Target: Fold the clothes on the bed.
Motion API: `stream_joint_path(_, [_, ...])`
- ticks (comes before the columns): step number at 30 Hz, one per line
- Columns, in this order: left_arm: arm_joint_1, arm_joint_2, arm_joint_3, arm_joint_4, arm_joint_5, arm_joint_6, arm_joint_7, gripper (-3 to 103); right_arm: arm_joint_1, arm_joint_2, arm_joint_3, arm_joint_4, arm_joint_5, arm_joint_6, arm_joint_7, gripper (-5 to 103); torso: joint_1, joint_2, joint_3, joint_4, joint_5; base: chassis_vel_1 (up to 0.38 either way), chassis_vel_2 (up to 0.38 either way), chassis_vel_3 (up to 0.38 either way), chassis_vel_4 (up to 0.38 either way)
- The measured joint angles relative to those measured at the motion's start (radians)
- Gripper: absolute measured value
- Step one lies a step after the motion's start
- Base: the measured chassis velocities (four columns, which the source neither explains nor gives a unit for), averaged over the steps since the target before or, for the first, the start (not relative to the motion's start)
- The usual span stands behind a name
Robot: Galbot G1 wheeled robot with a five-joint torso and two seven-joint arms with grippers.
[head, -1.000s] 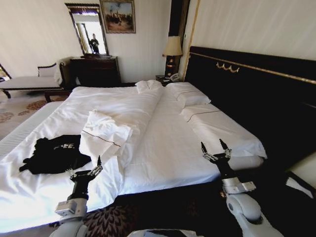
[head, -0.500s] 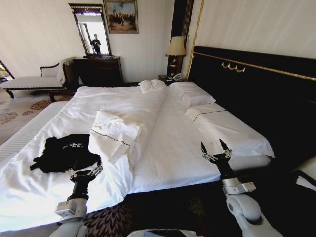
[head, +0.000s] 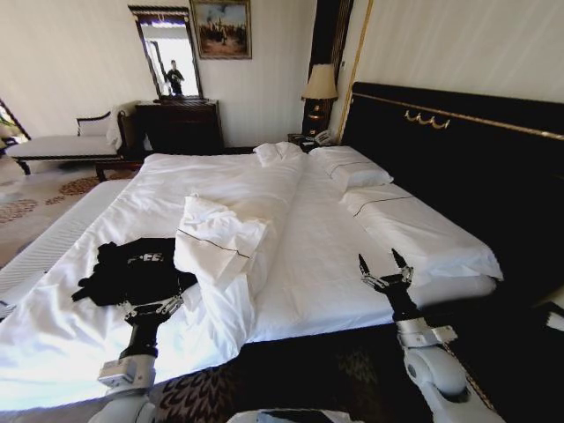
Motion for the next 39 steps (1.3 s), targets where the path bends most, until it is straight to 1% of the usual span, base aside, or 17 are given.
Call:
stream_joint_path(9, [0.0, 0.002, -0.001, 0.0, 0.0, 0.0, 0.0, 100, 0.001, 0.005, -0.005, -0.006, 0.005, 0.017, -0.005, 100, 0.0, 0.0, 0.0, 0.0, -0.0003, 0.092, 0.078, -0.079, -0.087])
stream_joint_path(20, [-0.001, 0.002, -0.001, 0.003, -0.001, 0.0, 0.001, 100, 0.005, 0.009, -0.011, -0.014, 0.007, 0.022, -0.008, 100, 0.0, 0.0, 0.0, -0.0002, 0.0003, 0.0, 0.0, 0.0, 0.0])
stream_joint_path(24, [-0.002, 0.001, -0.003, 0.0, -0.001, 0.0, 0.001, 100, 0.006, -0.001, -0.024, -0.014, 0.026, 0.022, -0.008, 100, 0.0, 0.0, 0.0, -0.0002, -0.0002, 0.0, 0.0, 0.0, 0.0])
stream_joint_path(28, [-0.002, 0.001, -0.012, -0.009, 0.001, 0.0, 0.001, 100, 0.017, -0.027, -0.046, -0.015, 0.049, 0.026, -0.033, 100, 0.0, 0.0, 0.0, -0.0002, -0.0002, 0.0, 0.0, 0.0, 0.0])
stream_joint_path(30, [0.001, 0.001, -0.024, -0.023, -0.001, 0.002, -0.001, 100, 0.038, -0.053, -0.072, -0.02, 0.084, 0.026, -0.044, 100, 0.0, 0.0, 0.0, -0.0002, -0.0001, 0.0, 0.0, 0.0, 0.0])
stream_joint_path(32, [0.009, 0.001, -0.044, -0.043, -0.011, 0.008, -0.004, 100, 0.076, -0.086, -0.112, -0.027, 0.171, 0.004, -0.052, 100, 0.0, 0.0, 0.0, -0.0002, 0.0, 0.0, 0.0, 0.0, 0.0])
stream_joint_path(33, [0.011, 0.001, -0.049, -0.046, -0.013, 0.009, -0.005, 100, 0.085, -0.092, -0.12, -0.028, 0.192, -0.004, -0.053, 100, 0.0, 0.0, 0.0, -0.0001, 0.0, 0.0, 0.0, 0.0, 0.0])
stream_joint_path(34, [0.011, 0.001, -0.049, -0.046, -0.013, 0.009, -0.005, 100, 0.085, -0.092, -0.12, -0.028, 0.192, -0.004, -0.053, 100, 0.0, 0.0, 0.0, -0.0001, 0.0, 0.0, 0.0, 0.0, 0.0])
stream_joint_path(35, [0.02, 0.0, -0.074, -0.058, -0.02, 0.01, -0.006, 100, 0.128, -0.114, -0.164, -0.03, 0.305, -0.054, -0.048, 100, 0.0, 0.0, 0.0, 0.0, 0.0, 0.0, 0.0, 0.0, 0.0])
stream_joint_path(36, [0.03, -0.002, -0.097, -0.066, -0.025, 0.01, -0.007, 100, 0.185, -0.13, -0.214, -0.039, 0.4, -0.1, -0.007, 100, 0.0, 0.0, 0.0, 0.0, -0.0002, 0.0, 0.0, 0.0, 0.0])
stream_joint_path(38, [0.039, -0.008, -0.119, -0.075, -0.033, 0.01, -0.008, 100, 0.238, -0.14, -0.266, -0.054, 0.478, -0.136, 0.015, 100, 0.0, 0.0, 0.0, 0.0, -0.0002, 0.0, 0.0, 0.0, 0.0])
stream_joint_path(39, [0.039, -0.008, -0.119, -0.075, -0.033, 0.01, -0.008, 100, 0.238, -0.14, -0.266, -0.054, 0.478, -0.136, 0.015, 100, 0.0, 0.0, 0.0, 0.0, -0.0002, 0.0, 0.0, 0.0, 0.0])
